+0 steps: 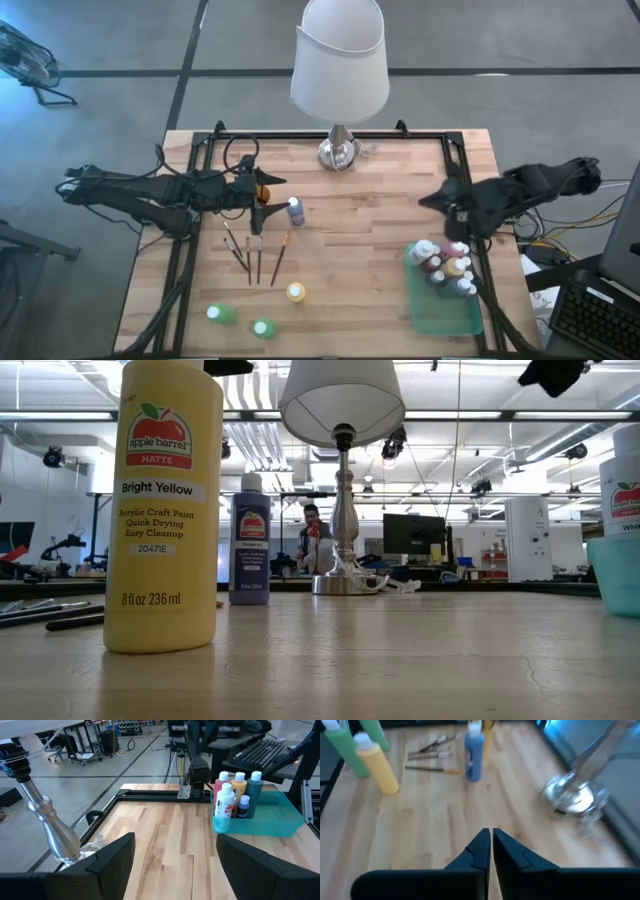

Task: Pick & Place Paint Supplies
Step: Put the gold paint brush into the yellow cup

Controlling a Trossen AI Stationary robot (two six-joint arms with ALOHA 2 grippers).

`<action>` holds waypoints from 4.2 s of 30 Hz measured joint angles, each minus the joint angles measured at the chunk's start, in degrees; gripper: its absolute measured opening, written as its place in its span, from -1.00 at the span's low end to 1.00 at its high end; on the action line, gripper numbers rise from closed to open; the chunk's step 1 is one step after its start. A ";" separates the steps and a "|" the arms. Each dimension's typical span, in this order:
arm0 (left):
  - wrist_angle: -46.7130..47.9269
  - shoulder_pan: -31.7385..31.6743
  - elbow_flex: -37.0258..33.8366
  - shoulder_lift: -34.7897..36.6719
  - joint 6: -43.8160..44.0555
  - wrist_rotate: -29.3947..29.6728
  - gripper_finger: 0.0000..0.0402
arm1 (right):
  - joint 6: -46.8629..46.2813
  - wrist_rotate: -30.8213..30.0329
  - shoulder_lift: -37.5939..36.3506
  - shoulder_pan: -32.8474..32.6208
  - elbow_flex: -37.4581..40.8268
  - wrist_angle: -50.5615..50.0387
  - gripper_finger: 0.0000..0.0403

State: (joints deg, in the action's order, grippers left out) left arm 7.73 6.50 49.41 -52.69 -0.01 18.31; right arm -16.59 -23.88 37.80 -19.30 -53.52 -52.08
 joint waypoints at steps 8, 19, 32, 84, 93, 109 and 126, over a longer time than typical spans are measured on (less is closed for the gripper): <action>0.02 -0.02 0.00 0.00 0.02 0.00 0.42 | 6.96 1.46 -16.87 -0.03 2.62 -2.84 -0.96; 0.04 -0.01 0.00 0.00 0.01 -0.01 0.42 | 7.99 1.90 -31.61 -0.04 9.52 -2.66 -0.96; -0.17 0.00 0.00 0.00 -0.55 0.00 0.42 | 7.82 1.78 -36.30 -0.04 9.38 -2.68 -0.96; 62.08 0.09 47.35 -23.84 54.30 9.42 0.30 | 7.79 1.79 -36.28 -0.04 9.38 -2.68 -0.96; 72.25 1.01 53.95 -33.38 58.58 9.63 0.30 | 7.79 1.81 -36.28 -0.04 9.38 -2.68 -0.96; 73.88 8.18 51.71 -39.37 77.90 8.66 0.30 | 7.79 1.80 -36.28 -0.04 9.38 -2.68 -0.96; 81.77 14.55 51.36 -45.53 92.53 5.46 0.30 | 7.79 1.80 -36.28 -0.05 9.38 -2.68 -0.96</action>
State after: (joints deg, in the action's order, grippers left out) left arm 89.50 21.05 100.77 -98.22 92.52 23.76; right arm -8.80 -22.07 1.52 -19.35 -44.14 -54.76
